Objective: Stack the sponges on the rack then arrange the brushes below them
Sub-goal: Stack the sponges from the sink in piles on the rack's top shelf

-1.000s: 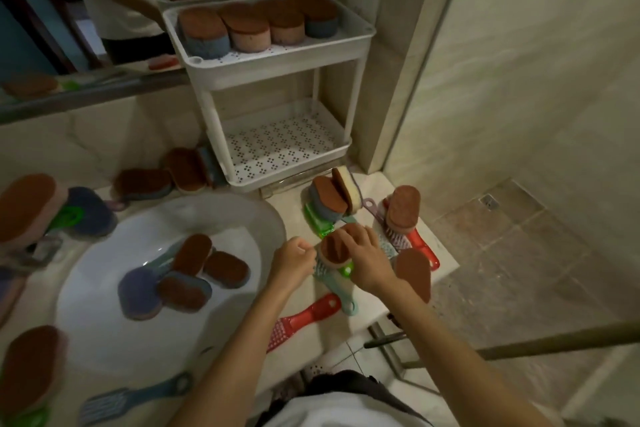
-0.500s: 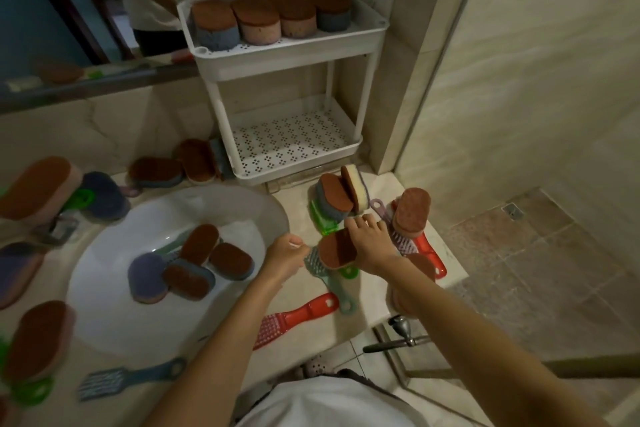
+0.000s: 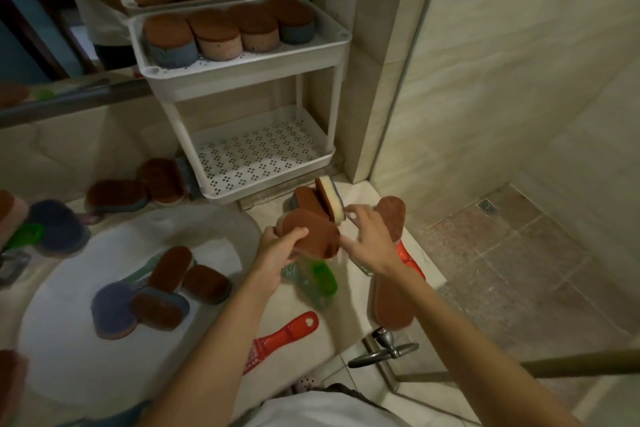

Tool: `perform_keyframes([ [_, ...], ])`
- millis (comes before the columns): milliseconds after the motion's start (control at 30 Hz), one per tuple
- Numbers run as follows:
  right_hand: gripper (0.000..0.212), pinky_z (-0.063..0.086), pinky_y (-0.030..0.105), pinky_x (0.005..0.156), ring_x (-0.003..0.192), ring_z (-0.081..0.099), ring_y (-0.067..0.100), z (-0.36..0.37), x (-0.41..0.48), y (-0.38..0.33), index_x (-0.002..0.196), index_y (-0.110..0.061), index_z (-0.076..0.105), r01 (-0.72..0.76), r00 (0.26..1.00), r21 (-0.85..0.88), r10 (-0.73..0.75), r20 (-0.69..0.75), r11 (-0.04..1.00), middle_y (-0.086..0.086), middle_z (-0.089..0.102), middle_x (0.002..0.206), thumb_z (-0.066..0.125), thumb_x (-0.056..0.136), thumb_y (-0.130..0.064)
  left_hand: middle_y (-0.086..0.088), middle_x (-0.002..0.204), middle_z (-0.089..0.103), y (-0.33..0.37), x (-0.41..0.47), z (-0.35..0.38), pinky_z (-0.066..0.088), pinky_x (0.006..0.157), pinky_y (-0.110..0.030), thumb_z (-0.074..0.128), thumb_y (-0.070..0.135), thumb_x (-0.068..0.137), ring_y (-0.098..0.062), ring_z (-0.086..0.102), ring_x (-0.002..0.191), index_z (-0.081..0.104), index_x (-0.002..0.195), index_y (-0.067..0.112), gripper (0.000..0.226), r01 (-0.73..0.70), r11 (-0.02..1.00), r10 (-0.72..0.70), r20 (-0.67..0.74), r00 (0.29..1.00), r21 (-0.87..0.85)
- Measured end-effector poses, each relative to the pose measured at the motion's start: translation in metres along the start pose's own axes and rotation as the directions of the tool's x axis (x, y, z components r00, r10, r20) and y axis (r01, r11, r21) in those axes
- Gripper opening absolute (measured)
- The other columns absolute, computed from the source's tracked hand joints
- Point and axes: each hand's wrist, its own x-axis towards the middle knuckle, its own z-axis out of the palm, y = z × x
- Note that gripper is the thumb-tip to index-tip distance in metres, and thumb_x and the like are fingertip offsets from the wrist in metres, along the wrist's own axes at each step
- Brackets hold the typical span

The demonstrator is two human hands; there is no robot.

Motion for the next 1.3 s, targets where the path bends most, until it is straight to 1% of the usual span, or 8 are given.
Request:
perform_keyframes([
  [100,0.055,0.033,0.04,0.101,0.122,0.041,0.035,-0.006,0.017,0.019,0.119,0.0,0.046,-0.325,0.901,-0.021,0.303,-0.31,0.945,0.019,0.047,0.128,0.063,0.082,-0.037,-0.009,0.107,0.06,0.01,0.001,0.009,0.051,0.065,-0.025,0.065,0.016,0.085,-0.015,0.058,0.081,0.052,0.113,0.011,0.032,-0.063,0.996,0.064,-0.013,0.998,0.063],
  [200,0.079,0.029,0.047,0.108,0.129,0.033,0.04,0.003,0.032,0.03,0.127,0.002,0.036,-0.529,0.829,-0.017,0.512,-0.226,0.849,0.025,0.036,0.137,0.065,0.077,-0.051,-0.009,0.103,0.061,0.017,0.001,0.014,0.045,0.057,-0.022,0.066,0.019,0.084,-0.016,0.058,0.08,0.057,0.111,0.01,0.03,-0.111,0.986,0.116,-0.039,0.992,0.127],
  [467,0.067,0.038,0.043,0.097,0.117,0.044,0.04,0.008,0.039,0.04,0.129,0.003,0.035,-0.561,0.788,-0.041,0.518,-0.331,0.827,0.024,0.044,0.128,0.059,0.084,-0.04,-0.01,0.108,0.058,0.027,0.004,0.007,0.049,0.066,-0.026,0.065,0.016,0.084,-0.023,0.058,0.092,0.051,0.118,0.009,0.037,-0.153,0.979,0.166,-0.088,0.982,0.133],
  [733,0.055,0.041,0.042,0.093,0.106,0.046,0.034,-0.024,0.035,-0.019,0.113,0.002,0.046,-0.127,0.86,0.03,0.125,-0.495,0.991,0.02,0.048,0.115,0.068,0.067,-0.018,0.0,0.103,0.055,0.077,-0.013,0.012,0.049,0.067,-0.025,0.071,0.02,0.08,-0.018,0.057,0.092,0.043,0.105,0.015,0.039,-0.414,0.881,0.451,-0.138,0.882,0.23],
  [900,0.043,0.041,0.042,0.096,0.11,0.045,0.031,-0.063,0.061,-0.084,0.104,-0.001,0.052,0.199,0.825,0.114,-0.103,-0.556,0.973,0.019,0.047,0.118,0.061,0.064,-0.012,0.002,0.11,0.057,0.155,-0.038,0.001,0.049,0.075,-0.026,0.067,0.021,0.084,-0.016,0.057,0.099,0.05,0.111,0.022,0.031,-0.651,0.693,0.698,-0.063,0.713,0.308],
  [1100,0.042,0.037,0.038,0.097,0.114,0.039,0.027,-0.108,0.109,-0.15,0.107,-0.005,0.055,0.352,0.71,0.023,-0.252,-0.657,0.936,0.015,0.051,0.126,0.069,0.068,-0.007,0.003,0.124,0.055,0.248,-0.06,-0.018,0.04,0.089,-0.015,0.063,0.017,0.087,-0.008,0.05,0.114,0.05,0.133,0.015,0.048,-0.77,0.404,0.881,0.017,0.473,0.493],
  [1200,0.036,0.035,0.036,0.098,0.115,0.044,0.03,-0.125,0.139,-0.171,0.107,-0.004,0.055,0.392,0.713,0.003,-0.302,-0.633,0.92,0.013,0.052,0.128,0.065,0.072,0.0,-0.003,0.14,0.048,0.284,-0.052,-0.03,0.037,0.096,-0.023,0.059,0.018,0.09,-0.015,0.047,0.126,0.04,0.141,0.015,0.055,-0.699,0.338,0.865,0.084,0.495,0.631],
  [1300,0.038,0.035,0.041,0.103,0.116,0.048,0.032,-0.132,0.165,-0.179,0.107,-0.005,0.054,0.411,0.726,-0.105,-0.394,-0.564,0.906,0.013,0.055,0.126,0.06,0.072,0.008,-0.006,0.145,0.045,0.305,-0.031,-0.041,0.038,0.101,-0.032,0.056,0.024,0.092,-0.023,0.045,0.13,0.037,0.143,0.016,0.055,-0.558,0.253,0.756,0.197,0.624,0.791],
])
